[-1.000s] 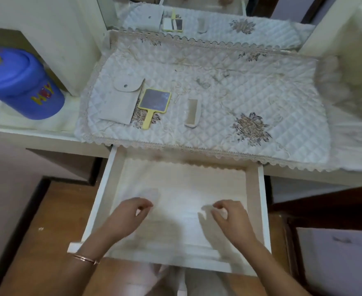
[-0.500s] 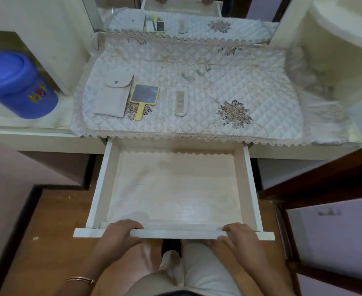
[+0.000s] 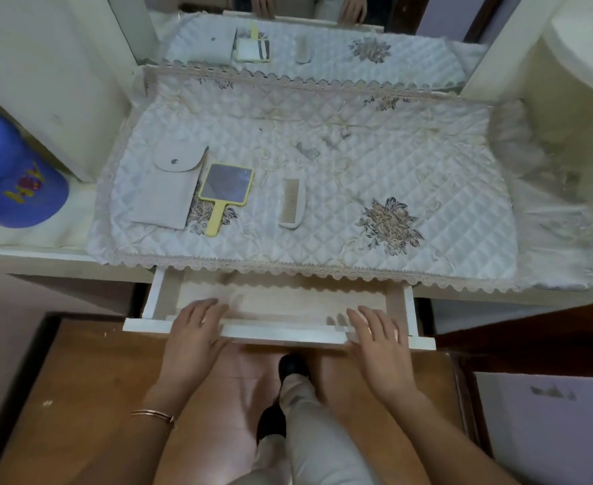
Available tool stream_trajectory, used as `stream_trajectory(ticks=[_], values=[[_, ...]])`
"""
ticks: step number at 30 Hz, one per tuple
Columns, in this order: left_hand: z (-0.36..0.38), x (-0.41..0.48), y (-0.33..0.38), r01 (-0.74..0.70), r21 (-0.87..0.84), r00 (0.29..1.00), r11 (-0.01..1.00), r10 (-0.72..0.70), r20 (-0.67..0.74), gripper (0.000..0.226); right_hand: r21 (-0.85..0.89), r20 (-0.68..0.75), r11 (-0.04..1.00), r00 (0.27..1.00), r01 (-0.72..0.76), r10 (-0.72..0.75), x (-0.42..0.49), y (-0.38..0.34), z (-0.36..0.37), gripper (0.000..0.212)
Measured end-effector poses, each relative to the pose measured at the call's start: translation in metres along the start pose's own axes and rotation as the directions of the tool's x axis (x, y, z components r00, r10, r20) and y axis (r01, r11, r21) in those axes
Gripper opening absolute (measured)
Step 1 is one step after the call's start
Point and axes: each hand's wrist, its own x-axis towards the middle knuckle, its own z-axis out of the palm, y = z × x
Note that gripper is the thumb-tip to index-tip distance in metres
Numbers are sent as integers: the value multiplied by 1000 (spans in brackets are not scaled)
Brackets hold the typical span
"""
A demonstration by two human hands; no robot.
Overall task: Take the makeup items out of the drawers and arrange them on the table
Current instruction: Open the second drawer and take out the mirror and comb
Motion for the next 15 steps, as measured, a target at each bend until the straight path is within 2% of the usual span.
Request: stream_trajectory(ticks=[2,4,9,15], values=[[-5,24,7,24,40,1000,999,-24,-16,71,-47,3,999,1000,10,-10,26,5,-2,85],[-7,45,11,6,97,999,995,-2,-42,81,-72,8,997,1000,15,-15,47,9,-4,95],[-9,86,16,9,141,992,990,8,-123,73,-121,-12,993,1000,9,-11,87,15,2,90],[-8,103,22,157,67,972,985,-142,-185,64,-83,-52,996,998,43,-48,106,18,6,79]])
